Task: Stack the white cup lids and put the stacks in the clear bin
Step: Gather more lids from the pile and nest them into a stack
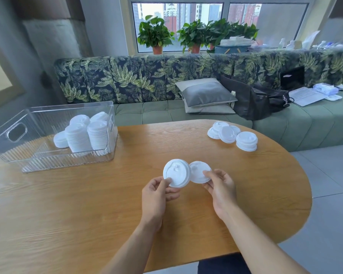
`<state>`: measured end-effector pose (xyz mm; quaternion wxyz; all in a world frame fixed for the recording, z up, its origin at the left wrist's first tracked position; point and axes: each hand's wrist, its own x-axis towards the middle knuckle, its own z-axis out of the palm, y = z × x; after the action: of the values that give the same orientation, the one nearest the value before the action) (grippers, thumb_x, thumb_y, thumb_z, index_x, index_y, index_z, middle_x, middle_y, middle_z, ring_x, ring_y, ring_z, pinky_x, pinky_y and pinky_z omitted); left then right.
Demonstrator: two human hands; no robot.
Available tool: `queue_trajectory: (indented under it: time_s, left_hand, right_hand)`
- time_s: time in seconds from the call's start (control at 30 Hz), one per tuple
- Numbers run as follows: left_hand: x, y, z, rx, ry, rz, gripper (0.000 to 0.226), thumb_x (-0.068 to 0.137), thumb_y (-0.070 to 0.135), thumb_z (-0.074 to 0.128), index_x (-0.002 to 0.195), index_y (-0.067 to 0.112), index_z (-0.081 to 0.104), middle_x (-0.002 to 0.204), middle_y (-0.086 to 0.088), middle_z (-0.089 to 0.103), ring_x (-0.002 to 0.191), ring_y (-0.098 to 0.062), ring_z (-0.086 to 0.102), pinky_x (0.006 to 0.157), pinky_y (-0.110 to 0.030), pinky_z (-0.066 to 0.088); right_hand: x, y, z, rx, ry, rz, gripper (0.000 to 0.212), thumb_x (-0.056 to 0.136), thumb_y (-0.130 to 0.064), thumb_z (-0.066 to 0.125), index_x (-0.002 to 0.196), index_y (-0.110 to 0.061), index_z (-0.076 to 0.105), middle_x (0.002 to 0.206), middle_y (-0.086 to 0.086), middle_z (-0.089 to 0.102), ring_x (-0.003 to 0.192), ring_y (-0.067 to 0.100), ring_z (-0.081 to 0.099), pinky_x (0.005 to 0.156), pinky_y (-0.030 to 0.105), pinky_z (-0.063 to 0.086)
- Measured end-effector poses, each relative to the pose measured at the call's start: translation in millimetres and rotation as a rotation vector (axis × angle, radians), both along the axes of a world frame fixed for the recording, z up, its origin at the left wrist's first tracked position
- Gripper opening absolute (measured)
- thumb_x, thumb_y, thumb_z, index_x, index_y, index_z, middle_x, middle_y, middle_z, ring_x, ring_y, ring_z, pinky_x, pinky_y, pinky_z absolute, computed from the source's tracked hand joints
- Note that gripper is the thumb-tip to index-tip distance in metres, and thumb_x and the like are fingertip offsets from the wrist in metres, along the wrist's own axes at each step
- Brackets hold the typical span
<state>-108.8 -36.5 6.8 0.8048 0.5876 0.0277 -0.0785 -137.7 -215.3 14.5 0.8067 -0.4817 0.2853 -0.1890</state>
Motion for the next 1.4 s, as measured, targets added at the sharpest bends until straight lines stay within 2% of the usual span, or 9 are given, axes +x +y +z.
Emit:
queue_trajectory:
  time_s: [0.1, 0.2, 0.3, 0.63, 0.8, 0.93, 1.07, 1.27, 1.4]
  left_hand:
    - [2, -1, -1, 0.009, -0.007, 0.006, 0.015, 0.098, 0.012, 0.067, 0.108, 0.000, 0.066, 0.078, -0.012, 0.077, 0.071, -0.025, 0.075, 0.068, -0.036, 0.064]
    - [3, 0, -3, 0.012, -0.010, 0.010, 0.016, 0.098, 0.011, 0.067, 0.107, -0.002, 0.066, 0.079, -0.007, 0.076, 0.071, -0.024, 0.075, 0.066, -0.035, 0.063]
    - [3, 0, -3, 0.013, -0.010, 0.006, 0.016, 0.098, 0.011, 0.066, 0.108, -0.001, 0.066, 0.078, -0.007, 0.076, 0.071, -0.023, 0.075, 0.066, -0.034, 0.062]
    - [1, 0, -4, -0.004, -0.018, -0.001, 0.033, 0.086, 0.024, 0.072, 0.106, -0.001, 0.067, 0.081, -0.015, 0.076, 0.072, -0.024, 0.074, 0.067, -0.036, 0.062]
    - [2, 1, -5, -0.011, -0.016, -0.018, 0.025, 0.094, 0.018, 0.070, 0.109, -0.002, 0.067, 0.081, -0.016, 0.076, 0.072, -0.025, 0.075, 0.067, -0.035, 0.062]
    - [1, 0, -4, 0.000, -0.029, -0.051, 0.039, 0.083, 0.029, 0.072, 0.108, 0.001, 0.067, 0.083, -0.019, 0.077, 0.073, -0.025, 0.075, 0.069, -0.035, 0.062]
    - [1, 1, -6, -0.004, -0.038, -0.062, 0.039, 0.082, 0.029, 0.073, 0.109, 0.002, 0.068, 0.085, -0.021, 0.077, 0.075, -0.028, 0.075, 0.068, -0.034, 0.062]
    - [0, 1, -4, 0.012, -0.059, -0.094, 0.036, 0.084, 0.029, 0.073, 0.108, 0.003, 0.070, 0.087, -0.023, 0.077, 0.079, -0.029, 0.077, 0.069, -0.032, 0.061]
    - [-2, 2, -4, 0.036, -0.072, -0.108, 0.019, 0.097, 0.017, 0.070, 0.110, 0.003, 0.071, 0.090, -0.023, 0.078, 0.085, -0.034, 0.077, 0.069, -0.033, 0.062]
  right_hand:
    - [-1, -5, 1, 0.081, -0.016, 0.037, 0.041, 0.087, 0.008, 0.067, 0.124, -0.007, 0.059, 0.110, 0.012, 0.070, 0.103, 0.023, 0.067, 0.085, 0.033, 0.057]
    - [-3, -9, 3, 0.080, -0.014, 0.109, 0.032, 0.083, 0.011, 0.056, 0.111, 0.001, 0.069, 0.099, 0.010, 0.071, 0.094, 0.022, 0.066, 0.083, 0.033, 0.057]
    - [-3, -10, 2, 0.063, 0.002, 0.111, 0.021, 0.080, 0.012, 0.053, 0.092, -0.001, 0.063, 0.093, 0.011, 0.065, 0.091, 0.024, 0.062, 0.081, 0.034, 0.054]
    - [-3, -5, 2, 0.016, -0.044, 0.210, 0.020, 0.095, -0.020, 0.069, 0.106, -0.005, 0.076, 0.101, 0.009, 0.078, 0.096, 0.018, 0.073, 0.082, 0.030, 0.054]
    - [-1, -1, 4, 0.014, -0.041, 0.186, 0.023, 0.096, -0.013, 0.071, 0.118, -0.011, 0.066, 0.110, 0.010, 0.078, 0.101, 0.020, 0.076, 0.085, 0.030, 0.054]
    - [-2, -2, 4, 0.028, -0.031, 0.190, 0.023, 0.091, 0.001, 0.069, 0.111, -0.010, 0.065, 0.107, 0.012, 0.078, 0.108, 0.028, 0.074, 0.102, 0.039, 0.053]
    - [-3, -3, 4, 0.059, -0.023, 0.182, 0.027, 0.088, 0.004, 0.062, 0.114, -0.005, 0.064, 0.121, 0.017, 0.075, 0.118, 0.032, 0.070, 0.111, 0.044, 0.049]
    - [-3, 3, 10, 0.129, -0.056, 0.209, 0.039, 0.104, -0.036, 0.056, 0.129, -0.009, 0.069, 0.125, 0.010, 0.075, 0.119, 0.023, 0.069, 0.096, 0.036, 0.055]
    - [-1, 16, 8, 0.117, -0.026, 0.215, 0.039, 0.106, -0.032, 0.053, 0.128, -0.005, 0.069, 0.130, 0.018, 0.070, 0.112, 0.025, 0.068, 0.087, 0.036, 0.055]
